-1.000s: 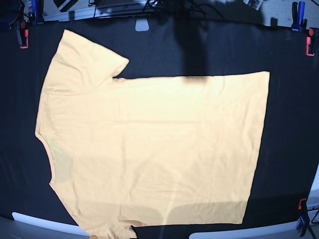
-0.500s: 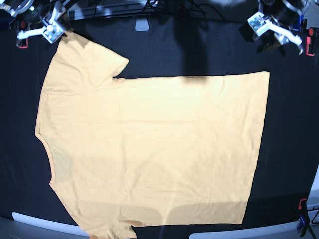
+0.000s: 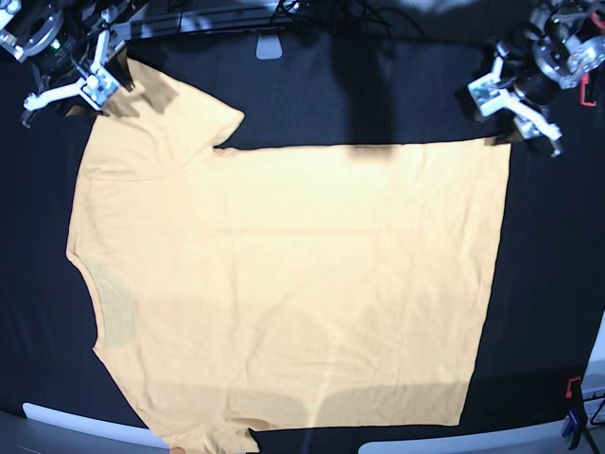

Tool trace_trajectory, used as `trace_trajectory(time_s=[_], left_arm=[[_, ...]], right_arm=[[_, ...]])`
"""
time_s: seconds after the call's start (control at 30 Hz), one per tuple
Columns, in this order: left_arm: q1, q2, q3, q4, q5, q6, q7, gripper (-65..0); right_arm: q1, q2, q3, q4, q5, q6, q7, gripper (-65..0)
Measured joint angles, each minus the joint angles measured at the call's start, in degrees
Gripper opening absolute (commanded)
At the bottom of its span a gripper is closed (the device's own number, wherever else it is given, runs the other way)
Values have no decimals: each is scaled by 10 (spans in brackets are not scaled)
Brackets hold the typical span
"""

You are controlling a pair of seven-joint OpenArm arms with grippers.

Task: Layout the t-shirt on the table in an organized manner, then fold the t-shirt properly
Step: 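Move both grippers down to the shirt's shoulder corners and grasp them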

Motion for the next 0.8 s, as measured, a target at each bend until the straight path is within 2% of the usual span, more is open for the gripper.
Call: trace_trajectory(time_s=[0.13,0.2,0.27,0.37,0.57,0.67,0.77,0.8], left_arm=[[-48,0,40,-50,2,1,28,-379],[-65,-1,49,-70,0,7,14,-379],[-83,0,59,-89,25,9,0,-379],[-103,1,66,-116,29,26,-2,-379],[-142,0,66,-166,31,30,-10,-397],[-143,0,66,-175,36,30,-23,-479],[-142,0,66,-176,39,10,-39,-647],[-142,0,66,-177,39,8,-44,-650]], right_arm=[[6,0,0,0,0,1,0,-393],[6,0,0,0,0,1,0,-393],[6,0,0,0,1,1,0,-393],[6,0,0,0,1,1,-3,-393],[6,0,0,0,0,1,-4,-393],[6,0,0,0,0,1,-5,-393],[6,0,0,0,-14,1,-4,-393],[6,0,0,0,-23,1,-4,-393]])
